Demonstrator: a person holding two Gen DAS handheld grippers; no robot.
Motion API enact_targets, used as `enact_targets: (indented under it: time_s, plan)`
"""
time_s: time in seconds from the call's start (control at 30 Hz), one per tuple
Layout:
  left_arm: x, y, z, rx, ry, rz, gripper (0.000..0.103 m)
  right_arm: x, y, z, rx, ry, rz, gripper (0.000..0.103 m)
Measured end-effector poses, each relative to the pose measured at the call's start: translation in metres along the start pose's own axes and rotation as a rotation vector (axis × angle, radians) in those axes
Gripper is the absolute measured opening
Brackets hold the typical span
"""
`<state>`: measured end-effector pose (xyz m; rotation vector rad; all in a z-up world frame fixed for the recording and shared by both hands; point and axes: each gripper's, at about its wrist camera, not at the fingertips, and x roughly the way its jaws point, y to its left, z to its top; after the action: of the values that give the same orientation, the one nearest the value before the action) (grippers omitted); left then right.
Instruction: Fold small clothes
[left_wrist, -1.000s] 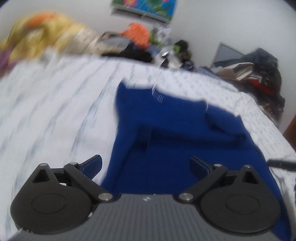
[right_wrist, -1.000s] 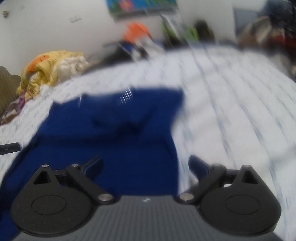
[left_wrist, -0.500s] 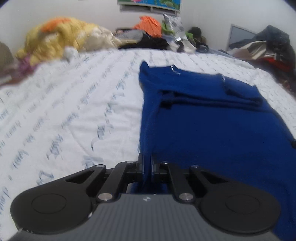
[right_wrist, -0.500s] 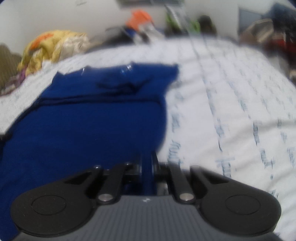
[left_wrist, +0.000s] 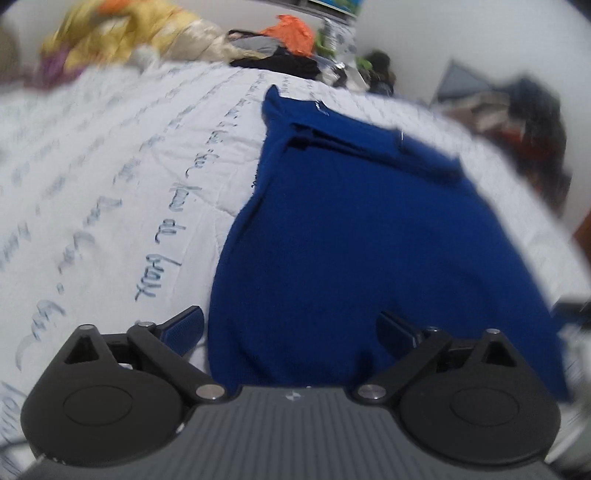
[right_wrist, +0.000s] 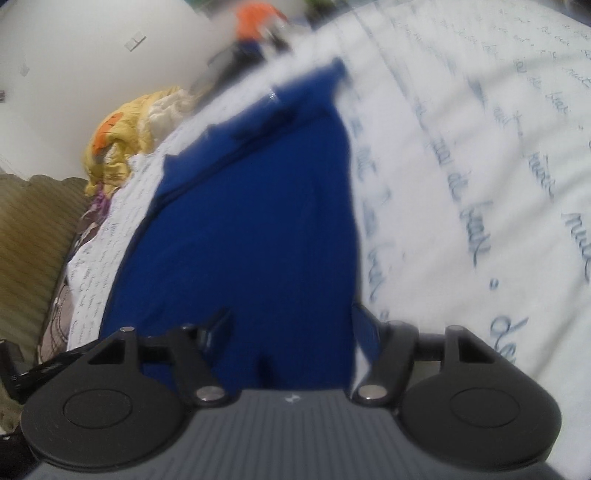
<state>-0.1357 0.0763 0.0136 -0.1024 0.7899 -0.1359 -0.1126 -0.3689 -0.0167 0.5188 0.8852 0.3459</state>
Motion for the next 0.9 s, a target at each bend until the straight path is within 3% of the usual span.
enact_targets:
  time_s: [0.03,0.07,0.1,0.13,0.23,0.33,0.4,0.43,0.47,0.57,0.63,0.73,0.8,0.83,0.87,0.9]
  plan:
    - [0.002,-0.009,-0.003,0.073,-0.001,0.044,0.082,0.000,0.003,-0.002,-0.025,-0.004,-0.017,0.061]
    - [0.002,-0.015,-0.004,0.133,-0.015,0.071,0.065,0.001,0.006,-0.001,-0.044,-0.001,-0.048,0.022]
    - [0.000,-0.015,-0.001,0.135,-0.019,0.037,0.049,0.007,0.006,0.001,-0.042,0.035,-0.062,0.002]
    - [-0.003,-0.013,0.002,0.125,-0.009,0.030,0.012,0.006,0.002,0.001,-0.036,0.026,-0.050,0.004]
    - [-0.008,0.001,0.005,0.088,0.021,0.018,0.015,-0.005,-0.009,0.001,-0.035,0.000,-0.073,0.003]
    - [-0.013,0.016,-0.001,0.022,0.037,-0.037,0.024,-0.013,-0.025,-0.005,-0.003,-0.021,-0.061,0.001]
    - [-0.019,0.026,-0.004,-0.066,0.057,-0.100,0.052,-0.016,-0.030,-0.008,0.074,0.008,-0.023,0.004]
    - [-0.023,0.031,-0.006,-0.111,0.070,-0.135,0.084,-0.018,-0.030,-0.009,0.104,0.045,0.007,0.010]
    - [-0.026,0.035,-0.008,-0.158,0.081,-0.150,0.103,-0.019,-0.029,-0.011,0.121,0.069,0.038,0.023]
    - [-0.035,0.037,-0.019,-0.205,0.084,-0.155,0.100,-0.027,-0.028,-0.026,0.149,0.094,0.130,0.055]
    - [-0.041,0.037,-0.024,-0.221,0.087,-0.165,0.100,-0.026,-0.028,-0.035,0.197,0.115,0.185,0.060]
    - [-0.041,0.034,-0.026,-0.237,0.094,-0.195,0.099,-0.016,-0.031,-0.046,0.290,0.123,0.282,0.059]
    - [-0.041,0.030,-0.024,-0.225,0.101,-0.201,0.091,-0.010,-0.030,-0.048,0.309,0.122,0.297,0.050]
    - [-0.041,0.029,-0.023,-0.219,0.104,-0.205,0.077,-0.007,-0.028,-0.048,0.295,0.138,0.266,0.023]
    - [-0.040,0.029,-0.023,-0.215,0.106,-0.203,0.055,0.000,-0.026,-0.045,0.278,0.160,0.232,0.005]
    - [-0.039,0.029,-0.023,-0.213,0.110,-0.192,0.043,0.000,-0.027,-0.045,0.265,0.159,0.235,0.005]
